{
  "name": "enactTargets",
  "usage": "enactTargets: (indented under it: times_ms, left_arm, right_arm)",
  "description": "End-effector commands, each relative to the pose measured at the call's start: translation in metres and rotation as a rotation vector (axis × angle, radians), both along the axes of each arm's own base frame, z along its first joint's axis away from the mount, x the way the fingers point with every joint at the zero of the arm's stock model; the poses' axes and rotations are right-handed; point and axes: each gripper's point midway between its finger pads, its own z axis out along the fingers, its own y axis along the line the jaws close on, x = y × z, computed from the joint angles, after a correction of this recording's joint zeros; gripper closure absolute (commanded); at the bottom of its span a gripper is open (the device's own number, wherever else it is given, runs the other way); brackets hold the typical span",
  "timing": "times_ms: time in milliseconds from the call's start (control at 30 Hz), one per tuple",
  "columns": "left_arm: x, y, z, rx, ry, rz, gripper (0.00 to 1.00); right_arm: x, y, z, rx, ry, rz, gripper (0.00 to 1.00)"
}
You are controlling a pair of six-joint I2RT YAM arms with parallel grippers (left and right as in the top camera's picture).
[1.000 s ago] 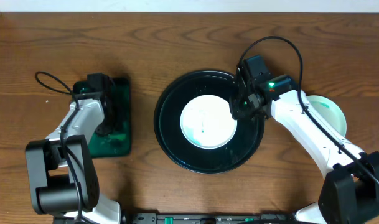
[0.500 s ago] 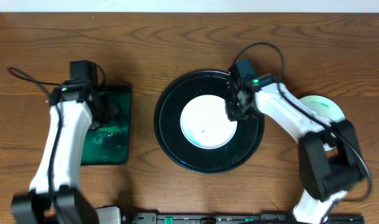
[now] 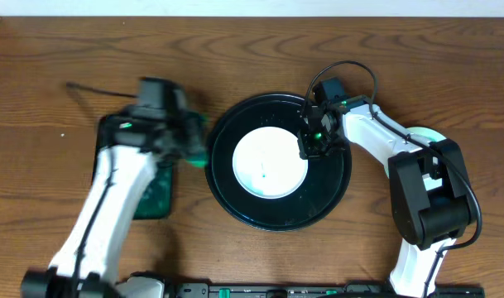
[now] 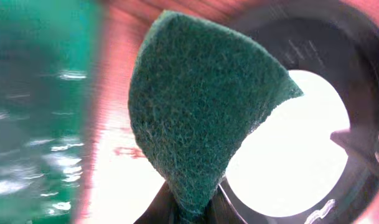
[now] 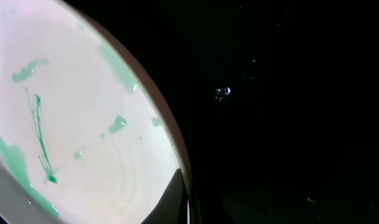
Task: Clean dirty plates on tray and stack at the side
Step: 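Carry the wet sponge with the left gripper onto the white plate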
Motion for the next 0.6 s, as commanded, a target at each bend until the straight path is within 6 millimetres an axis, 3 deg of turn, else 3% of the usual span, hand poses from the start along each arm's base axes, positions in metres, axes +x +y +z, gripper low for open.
enactTargets:
  times_ms: [0, 200, 333, 433, 567]
  left_arm:
    - [-0.002, -0.048, -0.026, -0.05, 0.091, -0.049, 0.93]
    - [-0.003, -0.103, -0.092, -0.041, 0.205, -0.078, 0.93]
    - [0.002, -0.118, -0.127, -0.029, 0.225, -0.095, 0.93]
    - [0.009, -0.108, -0.146, 0.035, 0.221, -0.07, 0.93]
    - [0.012, -0.063, -0.153, 0.252, 0.203, 0.0, 0.93]
  right_arm:
    - [-0.02, -0.016, -0.032, -0.116, 0.101, -0.061, 0.99]
    - [-0.021, -0.018, -0.032, -0.125, 0.106, -0.063, 0.99]
    - [-0.021, -0.018, -0.032, -0.125, 0.106, -0.062, 0.99]
    - [-0.022, -0.017, -0.032, -0.126, 0.109, -0.061, 0.99]
    - [-0.023, -0.018, -0.032, -0.129, 0.113, -0.06, 0.99]
